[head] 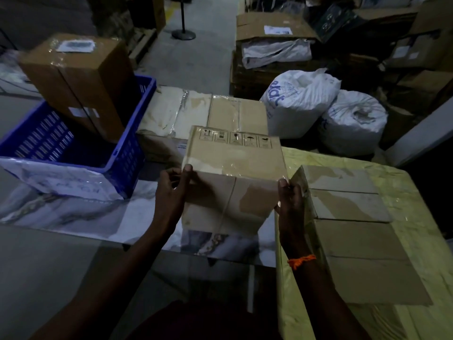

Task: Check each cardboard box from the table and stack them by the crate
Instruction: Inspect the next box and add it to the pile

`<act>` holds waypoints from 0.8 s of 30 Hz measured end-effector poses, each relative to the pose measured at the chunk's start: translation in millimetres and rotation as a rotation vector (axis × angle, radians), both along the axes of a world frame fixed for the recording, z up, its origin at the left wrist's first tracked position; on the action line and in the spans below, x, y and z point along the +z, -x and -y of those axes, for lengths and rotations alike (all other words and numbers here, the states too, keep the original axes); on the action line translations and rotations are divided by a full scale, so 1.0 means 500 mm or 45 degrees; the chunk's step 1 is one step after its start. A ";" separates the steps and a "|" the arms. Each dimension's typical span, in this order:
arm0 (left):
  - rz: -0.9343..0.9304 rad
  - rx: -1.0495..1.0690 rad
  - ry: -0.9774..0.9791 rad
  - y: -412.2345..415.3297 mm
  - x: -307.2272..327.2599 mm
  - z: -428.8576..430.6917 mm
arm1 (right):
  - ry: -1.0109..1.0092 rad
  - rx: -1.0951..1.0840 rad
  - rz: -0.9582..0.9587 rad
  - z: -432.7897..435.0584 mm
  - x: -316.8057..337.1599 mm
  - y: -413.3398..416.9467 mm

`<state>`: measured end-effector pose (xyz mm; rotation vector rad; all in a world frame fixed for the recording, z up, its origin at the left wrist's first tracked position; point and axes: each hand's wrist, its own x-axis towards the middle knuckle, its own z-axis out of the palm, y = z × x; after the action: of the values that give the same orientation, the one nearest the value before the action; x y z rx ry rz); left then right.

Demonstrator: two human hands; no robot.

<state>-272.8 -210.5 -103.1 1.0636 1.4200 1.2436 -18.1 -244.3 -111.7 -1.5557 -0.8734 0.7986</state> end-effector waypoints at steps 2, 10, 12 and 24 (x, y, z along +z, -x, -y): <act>-0.012 -0.020 0.039 0.007 -0.004 0.008 | 0.048 0.005 -0.004 0.019 -0.012 0.004; -0.020 -0.048 0.093 0.029 -0.016 0.024 | 0.079 0.047 0.018 0.043 -0.021 0.018; -0.019 -0.040 0.087 0.028 -0.015 0.024 | 0.080 0.053 0.004 0.042 -0.022 0.016; -0.158 -0.222 0.069 0.049 0.048 -0.071 | 0.170 0.280 0.160 -0.061 0.062 -0.048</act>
<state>-297.2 -175.1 -79.1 1.2170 1.4133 1.0241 5.7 -214.0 -80.8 -1.6594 -1.1167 0.9395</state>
